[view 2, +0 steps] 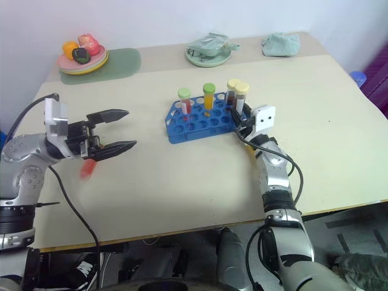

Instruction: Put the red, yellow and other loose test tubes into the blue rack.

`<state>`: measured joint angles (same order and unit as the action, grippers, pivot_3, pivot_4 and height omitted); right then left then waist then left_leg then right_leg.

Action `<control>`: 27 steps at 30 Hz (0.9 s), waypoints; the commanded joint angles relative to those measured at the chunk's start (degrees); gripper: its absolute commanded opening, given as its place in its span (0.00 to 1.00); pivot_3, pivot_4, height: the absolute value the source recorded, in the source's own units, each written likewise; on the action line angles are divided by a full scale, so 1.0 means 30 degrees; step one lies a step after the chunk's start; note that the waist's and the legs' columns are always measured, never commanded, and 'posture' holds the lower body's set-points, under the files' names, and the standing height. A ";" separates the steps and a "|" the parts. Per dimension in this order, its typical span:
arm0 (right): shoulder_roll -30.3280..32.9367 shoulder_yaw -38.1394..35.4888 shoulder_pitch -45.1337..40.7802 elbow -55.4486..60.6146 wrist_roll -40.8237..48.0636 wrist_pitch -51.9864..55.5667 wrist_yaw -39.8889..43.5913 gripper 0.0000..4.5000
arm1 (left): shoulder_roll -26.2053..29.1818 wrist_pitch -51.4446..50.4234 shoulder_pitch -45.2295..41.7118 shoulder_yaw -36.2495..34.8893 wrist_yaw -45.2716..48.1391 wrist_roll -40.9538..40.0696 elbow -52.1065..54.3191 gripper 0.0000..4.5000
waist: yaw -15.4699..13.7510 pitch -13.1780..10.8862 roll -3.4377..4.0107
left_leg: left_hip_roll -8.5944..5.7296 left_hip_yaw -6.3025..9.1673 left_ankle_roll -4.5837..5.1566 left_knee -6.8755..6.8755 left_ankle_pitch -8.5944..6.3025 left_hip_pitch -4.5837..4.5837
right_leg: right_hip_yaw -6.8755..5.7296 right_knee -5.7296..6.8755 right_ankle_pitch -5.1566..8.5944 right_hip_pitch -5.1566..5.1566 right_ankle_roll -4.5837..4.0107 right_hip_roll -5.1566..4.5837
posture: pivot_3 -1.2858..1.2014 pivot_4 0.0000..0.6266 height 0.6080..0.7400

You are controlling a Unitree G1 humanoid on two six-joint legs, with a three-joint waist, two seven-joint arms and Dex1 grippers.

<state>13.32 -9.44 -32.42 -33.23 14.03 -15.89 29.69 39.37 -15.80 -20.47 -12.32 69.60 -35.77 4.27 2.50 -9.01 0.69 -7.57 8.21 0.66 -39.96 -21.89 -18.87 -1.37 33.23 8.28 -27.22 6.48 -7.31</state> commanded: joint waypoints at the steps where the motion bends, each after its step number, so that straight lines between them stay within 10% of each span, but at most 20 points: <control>1: -0.0006 -0.0173 -0.0266 0.0629 0.0418 0.0013 0.0176 0.77 | 0.0262 0.0098 -0.0005 -0.0477 -0.0172 -0.0330 0.0675 1.00 | 0.0003 0.0000 0.0000 | 0.0000 0.0000 0.0000 0.0000 0.0000 0.0000 | 0.0000 0.0000 0.0000 0.0000 0.0000 0.0000 | 0.52 0.24 1.00; 4: 0.0161 -0.0171 -0.0262 0.0930 0.0392 0.0175 0.0128 0.99 | 0.0226 0.0040 0.0029 -0.0470 -0.0268 -0.0365 0.0774 1.00 | 0.0001 0.0000 0.0000 | 0.0000 -0.0001 -0.0001 0.0000 0.0000 0.0000 | 0.0000 0.0000 0.0000 -0.0001 0.0000 0.0001 | 0.52 0.24 1.00; 20: 0.8109 -0.0994 0.6786 1.4966 0.4782 1.2233 0.3975 0.99 | -0.0922 0.0837 0.0469 0.0025 -0.0244 -0.0199 0.0287 1.00 | -0.0631 -0.0002 0.0011 | 0.0005 -0.0042 0.0011 -0.0011 -0.0008 -0.0006 | 0.0030 -0.0022 -0.0011 0.0000 -0.0012 0.0003 | 0.52 0.24 1.00; 27: 1.3219 -0.0231 0.4653 1.5188 0.4564 2.0829 0.3033 0.99 | -0.1718 0.0982 0.0028 0.0713 -0.0381 -0.0041 0.0270 1.00 | -0.0990 0.0000 0.0002 | -0.0001 -0.0078 0.0041 -0.0045 -0.0025 0.0019 | 0.0038 -0.0052 -0.0020 0.0047 -0.0021 -0.0014 | 0.52 0.24 1.00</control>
<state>51.56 -10.25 -16.77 11.79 28.30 42.29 39.96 34.04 -14.13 -19.25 -9.79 68.55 -35.62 4.40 -0.47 -9.01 0.70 -7.57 7.96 0.78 -40.09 -21.96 -18.82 -1.24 33.08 8.22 -27.10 6.41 -7.35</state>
